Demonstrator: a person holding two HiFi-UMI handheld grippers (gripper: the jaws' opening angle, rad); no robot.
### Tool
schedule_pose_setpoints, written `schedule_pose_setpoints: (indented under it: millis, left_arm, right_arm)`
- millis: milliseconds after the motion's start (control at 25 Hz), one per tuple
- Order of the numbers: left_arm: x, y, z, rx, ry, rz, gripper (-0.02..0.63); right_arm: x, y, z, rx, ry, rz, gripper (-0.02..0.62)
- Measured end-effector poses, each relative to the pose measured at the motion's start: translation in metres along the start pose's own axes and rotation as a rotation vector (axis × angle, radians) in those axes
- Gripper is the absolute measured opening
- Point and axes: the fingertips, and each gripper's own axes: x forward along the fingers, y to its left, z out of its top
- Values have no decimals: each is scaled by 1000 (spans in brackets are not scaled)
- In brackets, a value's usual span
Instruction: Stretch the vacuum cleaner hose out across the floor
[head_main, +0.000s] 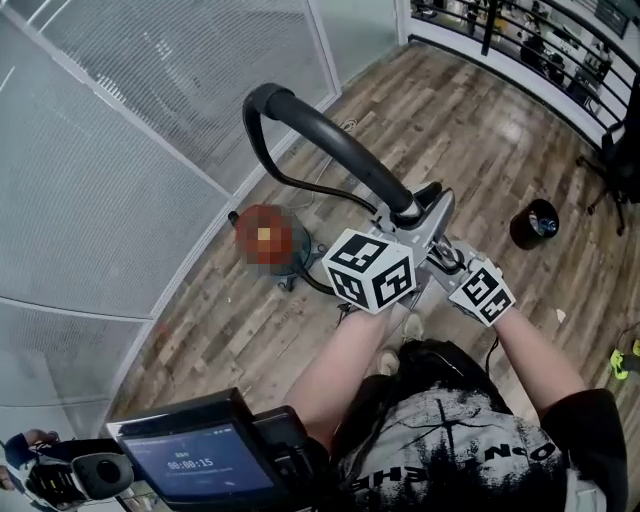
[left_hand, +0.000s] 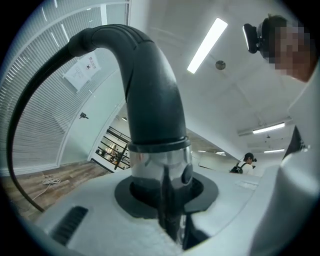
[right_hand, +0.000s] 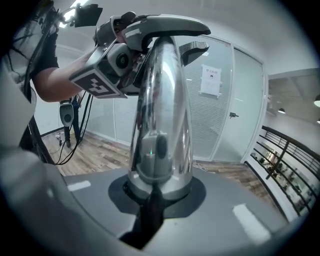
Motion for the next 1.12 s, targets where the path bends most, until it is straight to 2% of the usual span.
schedule_pose_setpoints:
  millis: [160,280,480,680,960,1120]
  left_arm:
    - [7,-43,-18,-11,1,-72,86]
    - [30,-88,-45,-1,61,-208,86]
    - [87,-153,-85,-31,81,-253,86]
    - [152,-230,-134,-49,153,-389,84]
    - [211,-391,-218,-79,237,-603,84]
    - [232,-491,-273,-108,314,-744,84]
  right_arm:
    - [-38,9,-22,25,25,-78,49]
    - [-76,4,-49,93,34,-227,48]
    - [-156,-18,-103,117,72,-277,49]
    - [-242,-42,-162,196,100,-406,48]
    - [-401,-29,-257,297,146,-616,49]
    - [-497,-5,-315,370,196,-754,48]
